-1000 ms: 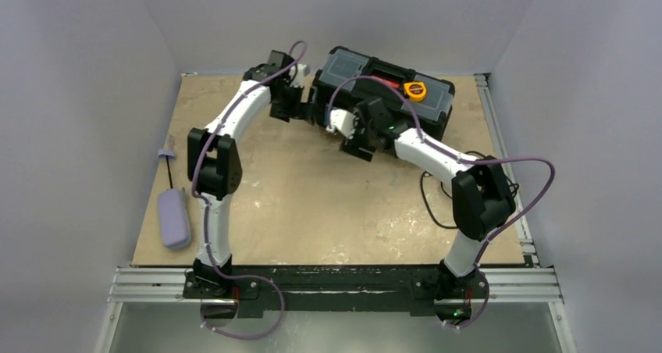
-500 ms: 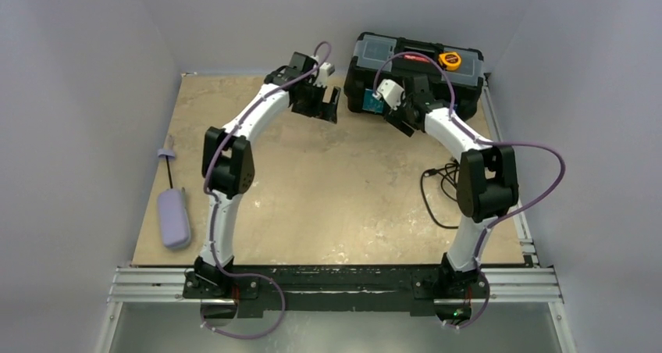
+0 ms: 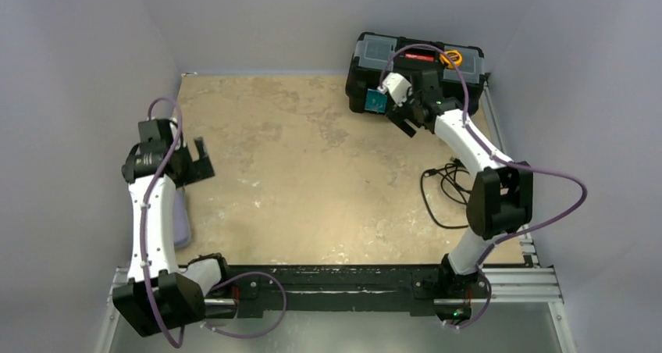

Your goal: Open the umbrella

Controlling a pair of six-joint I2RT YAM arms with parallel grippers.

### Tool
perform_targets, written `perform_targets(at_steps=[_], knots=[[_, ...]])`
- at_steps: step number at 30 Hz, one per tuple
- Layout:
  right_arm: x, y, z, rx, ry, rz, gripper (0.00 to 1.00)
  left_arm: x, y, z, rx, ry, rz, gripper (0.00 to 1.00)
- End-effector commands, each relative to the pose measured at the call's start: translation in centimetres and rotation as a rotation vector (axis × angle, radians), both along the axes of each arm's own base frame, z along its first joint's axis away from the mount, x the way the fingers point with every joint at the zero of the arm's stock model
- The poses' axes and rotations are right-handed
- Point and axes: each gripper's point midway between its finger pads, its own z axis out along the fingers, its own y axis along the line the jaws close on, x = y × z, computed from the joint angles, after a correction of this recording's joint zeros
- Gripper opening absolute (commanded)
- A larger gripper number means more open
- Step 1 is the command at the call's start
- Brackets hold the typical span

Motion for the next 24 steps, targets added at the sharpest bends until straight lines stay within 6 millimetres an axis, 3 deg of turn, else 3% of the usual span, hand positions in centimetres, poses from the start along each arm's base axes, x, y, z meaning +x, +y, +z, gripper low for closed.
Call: perform_targets(at_steps=[1, 4, 6, 10, 14, 16, 20, 24], knots=[[-3.8, 8.5, 3.8, 0.174, -0.006, 0.159, 0.89, -6.7, 4.7, -3.8, 0.101, 0.21, 0.209, 1.0], [-5.1, 10.9, 4.1, 0.236, 0.036, 0.183, 0.91, -6.2, 6.3, -3.7, 0.135, 0.21, 0.24, 1.0], [-5.5, 11.4, 4.6, 0.251, 0.055, 0.179, 0.92, -6.3, 7.4, -4.6, 0.151, 0.288, 0.238, 1.0], [-5.8, 12.3, 6.8, 0.305, 0.052, 0.199, 0.94, -8.0, 10.4, -7.4, 0.141, 0.491, 0.232, 1.0], [-6.3, 11.9, 7.7, 0.3, 0.047, 0.196, 0.95, -8.5, 11.8, -10.7, 0.041, 0.568, 0.173, 1.0], [-6.7, 11.6, 7.6, 0.291, 0.052, 0.193, 0.95, -8.2, 10.9, -11.8, -0.056, 0.578, 0.125, 1.0], [-7.1, 11.2, 7.2, 0.272, 0.059, 0.195, 0.95, -6.2, 7.1, -13.2, -0.283, 0.557, 0.044, 0.95], [-7.2, 11.4, 7.2, 0.277, 0.068, 0.205, 0.95, -2.8, 0.7, -12.7, -0.425, 0.542, -0.043, 0.92]])
